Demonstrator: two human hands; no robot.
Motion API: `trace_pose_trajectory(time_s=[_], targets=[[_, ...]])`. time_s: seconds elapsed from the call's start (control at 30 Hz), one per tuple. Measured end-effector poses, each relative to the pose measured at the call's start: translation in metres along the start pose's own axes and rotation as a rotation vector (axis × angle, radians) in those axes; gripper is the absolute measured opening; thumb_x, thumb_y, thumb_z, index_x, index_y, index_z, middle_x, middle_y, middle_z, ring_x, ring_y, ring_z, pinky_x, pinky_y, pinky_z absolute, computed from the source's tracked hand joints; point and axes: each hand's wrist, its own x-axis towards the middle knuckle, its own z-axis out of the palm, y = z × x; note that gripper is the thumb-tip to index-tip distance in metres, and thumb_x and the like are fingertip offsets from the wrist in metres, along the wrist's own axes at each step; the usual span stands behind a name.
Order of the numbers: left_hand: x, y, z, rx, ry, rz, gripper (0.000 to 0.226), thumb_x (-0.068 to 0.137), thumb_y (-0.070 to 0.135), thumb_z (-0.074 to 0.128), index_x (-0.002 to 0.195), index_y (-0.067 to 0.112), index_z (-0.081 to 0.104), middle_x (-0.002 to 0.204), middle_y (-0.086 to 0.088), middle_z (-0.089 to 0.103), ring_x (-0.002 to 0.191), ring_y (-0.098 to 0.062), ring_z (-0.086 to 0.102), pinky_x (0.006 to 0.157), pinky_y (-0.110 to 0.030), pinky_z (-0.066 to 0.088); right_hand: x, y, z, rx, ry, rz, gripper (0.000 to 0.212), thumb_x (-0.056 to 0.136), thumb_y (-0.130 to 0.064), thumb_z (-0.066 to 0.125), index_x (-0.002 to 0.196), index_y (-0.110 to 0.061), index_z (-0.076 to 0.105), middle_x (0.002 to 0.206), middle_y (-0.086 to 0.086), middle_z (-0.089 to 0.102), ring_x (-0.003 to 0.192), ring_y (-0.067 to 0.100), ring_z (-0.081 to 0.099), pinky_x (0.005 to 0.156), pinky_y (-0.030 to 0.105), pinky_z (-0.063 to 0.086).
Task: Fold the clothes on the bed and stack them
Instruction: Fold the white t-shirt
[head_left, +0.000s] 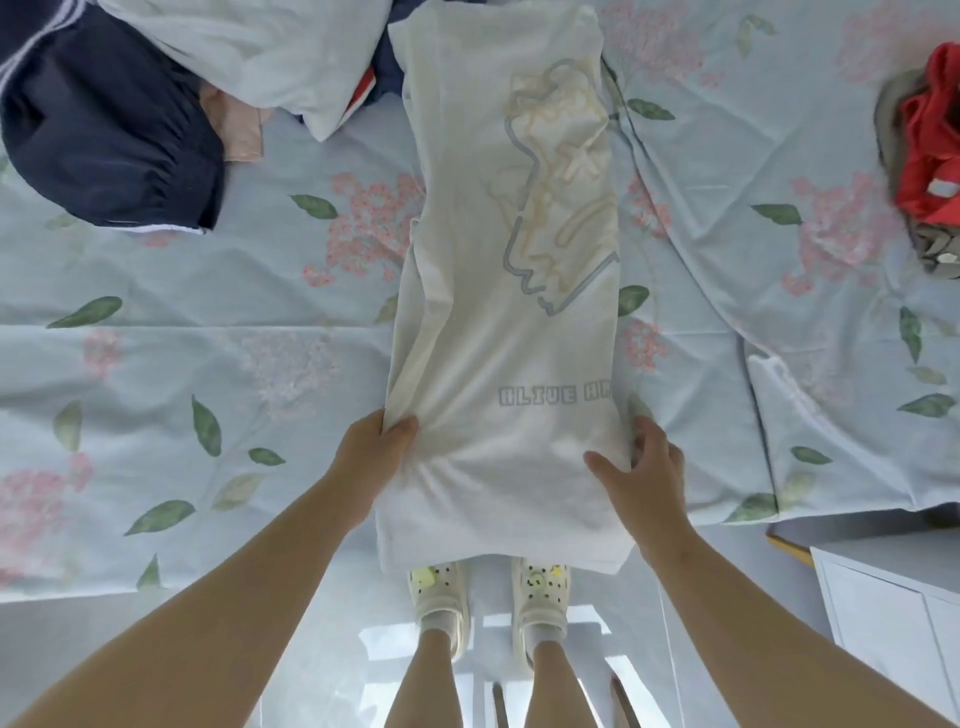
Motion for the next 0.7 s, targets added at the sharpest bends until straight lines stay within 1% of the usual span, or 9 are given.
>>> trace_pose_trajectory(time_s=[0.1,0.2,0.23,0.3,0.37,0.47,0.57,0.63,0.7], targets=[[0.006,0.001,0.004,0.405,0.189,0.097,0.032,0.089,0.033,0.056,0.115,0.014,0.058,0.121,-0.008,0.050,0.113,-0.033,0.048,0.095,-0.042,0.044,0.007,-0.005,-0.001,0.235,-0.116,0.046,0.036,0.087,-0.017,0.064,0.121,-0.007,0.055,0.104,0.008,0.062,0.092,0.025,0.059,0.084,0.037,0.049],[0.018,0.016,0.012,0.502,0.229,0.188,0.037,0.086,0.042,0.061,0.115,0.020,0.059,0.138,-0.002,0.033,0.125,-0.030,0.034,0.101,-0.037,0.034,0.003,0.001,-0.009,0.413,-0.198,0.118,0.015,0.093,-0.012,0.054,0.105,-0.009,0.062,0.097,0.008,0.067,0.092,0.030,0.062,0.088,0.043,0.050],[0.022,0.021,0.014,0.450,0.206,0.201,0.027,0.086,0.039,0.060,0.104,0.019,0.062,0.131,-0.004,0.042,0.118,-0.029,0.041,0.096,-0.035,0.037,0.000,0.006,-0.013,0.446,-0.194,0.144,0.013,0.094,-0.012,0.052,0.103,-0.011,0.061,0.098,0.010,0.066,0.093,0.031,0.062,0.089,0.046,0.051],[0.022,0.026,0.017,0.181,0.144,0.157,0.016,0.089,0.026,0.057,0.078,0.015,0.059,0.092,-0.007,0.059,0.088,-0.028,0.055,0.077,-0.034,0.044,-0.004,0.013,-0.020,0.430,-0.119,0.179,0.010,0.095,-0.012,0.048,0.099,-0.011,0.057,0.095,0.010,0.062,0.085,0.028,0.058,0.081,0.042,0.050],[0.014,0.020,0.018,-0.045,0.151,0.058,0.017,0.091,0.021,0.053,0.076,0.013,0.056,0.070,-0.005,0.054,0.068,-0.025,0.051,0.065,-0.030,0.041,-0.004,0.020,-0.026,0.309,-0.060,0.176,0.010,0.094,-0.010,0.045,0.091,-0.008,0.055,0.088,0.012,0.055,0.073,0.024,0.050,0.066,0.032,0.042],[0.000,0.006,0.017,-0.194,0.092,0.034,0.010,0.095,0.024,0.052,0.096,0.016,0.057,0.084,-0.002,0.060,0.074,-0.018,0.056,0.063,-0.026,0.043,-0.001,0.023,-0.028,0.266,-0.123,0.151,0.012,0.093,-0.010,0.046,0.093,-0.007,0.057,0.088,0.012,0.057,0.077,0.025,0.051,0.068,0.031,0.040],[-0.008,0.000,0.014,0.024,-0.172,0.142,0.018,0.089,0.020,0.064,0.105,0.020,0.057,0.097,0.003,0.064,0.086,-0.014,0.061,0.070,-0.026,0.047,-0.002,0.024,-0.023,0.335,-0.255,0.136,0.019,0.092,-0.018,0.058,0.111,-0.014,0.055,0.095,0.002,0.064,0.086,0.021,0.059,0.066,0.029,0.046],[-0.016,-0.002,0.011,0.104,-0.264,0.081,0.020,0.088,0.023,0.066,0.105,0.016,0.061,0.098,0.003,0.067,0.089,-0.015,0.063,0.077,-0.029,0.052,-0.007,0.029,-0.021,0.335,-0.252,0.146,0.020,0.091,-0.019,0.060,0.110,-0.014,0.056,0.092,0.001,0.064,0.084,0.018,0.060,0.064,0.027,0.046],[-0.021,-0.009,0.002,-0.121,-0.282,0.024,0.026,0.091,0.026,0.060,0.111,0.009,0.063,0.103,-0.005,0.070,0.096,-0.023,0.066,0.089,-0.039,0.052,-0.013,0.035,-0.024,0.452,-0.239,0.187,0.015,0.092,-0.020,0.059,0.104,-0.011,0.060,0.089,0.002,0.067,0.082,0.020,0.062,0.068,0.028,0.049]])
